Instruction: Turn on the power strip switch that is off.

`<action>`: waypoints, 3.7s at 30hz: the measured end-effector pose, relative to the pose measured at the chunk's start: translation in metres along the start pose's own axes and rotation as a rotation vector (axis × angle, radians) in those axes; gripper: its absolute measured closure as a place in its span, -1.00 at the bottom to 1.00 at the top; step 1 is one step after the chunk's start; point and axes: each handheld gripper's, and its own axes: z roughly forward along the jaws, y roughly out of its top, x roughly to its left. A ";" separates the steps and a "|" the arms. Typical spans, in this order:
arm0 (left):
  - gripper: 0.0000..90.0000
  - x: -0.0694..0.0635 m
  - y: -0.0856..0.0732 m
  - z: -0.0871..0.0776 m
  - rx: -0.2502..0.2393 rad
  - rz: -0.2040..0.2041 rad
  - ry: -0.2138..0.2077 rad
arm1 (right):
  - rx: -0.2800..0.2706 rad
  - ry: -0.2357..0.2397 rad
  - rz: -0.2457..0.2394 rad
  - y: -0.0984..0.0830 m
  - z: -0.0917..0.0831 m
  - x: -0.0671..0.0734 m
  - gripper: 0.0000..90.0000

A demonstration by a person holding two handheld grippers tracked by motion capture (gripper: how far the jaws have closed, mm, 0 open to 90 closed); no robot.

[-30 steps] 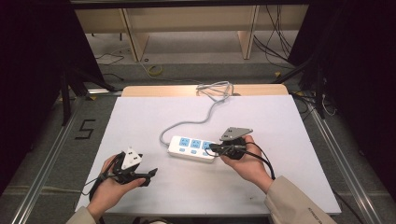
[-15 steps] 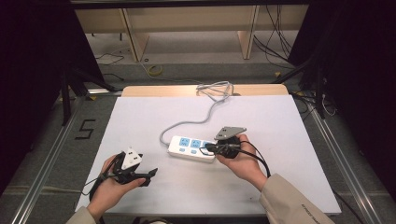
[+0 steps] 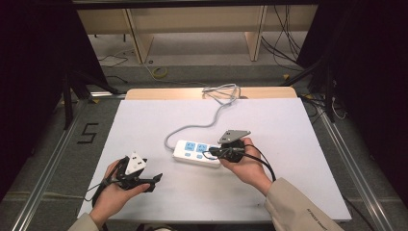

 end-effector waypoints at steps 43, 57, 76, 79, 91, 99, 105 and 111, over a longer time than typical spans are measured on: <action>-0.46 0.000 0.000 0.000 0.000 0.003 -0.002 | 0.023 0.018 0.008 0.007 0.015 0.002 1.00; -0.46 0.000 0.000 0.000 0.001 0.003 -0.003 | 0.029 0.026 0.007 0.010 0.022 0.003 1.00; -0.46 0.000 0.000 0.000 0.000 0.003 -0.004 | 0.057 0.037 0.004 0.012 0.037 0.002 1.00; -0.46 0.000 0.000 0.000 -0.002 0.004 -0.004 | 0.061 0.039 0.010 0.012 0.040 0.003 1.00; -0.46 0.000 0.000 0.000 -0.002 0.004 -0.004 | 0.081 0.048 0.002 0.013 0.049 0.003 1.00; -0.46 0.000 0.000 0.000 -0.001 0.004 -0.004 | 0.088 0.051 0.007 0.013 0.053 0.004 1.00; -0.46 0.000 0.000 0.000 -0.003 0.004 -0.005 | 0.095 0.051 0.004 0.014 0.055 0.005 1.00; -0.46 0.000 0.000 0.000 -0.001 0.005 -0.005 | 0.105 0.053 -0.007 0.015 0.056 0.005 1.00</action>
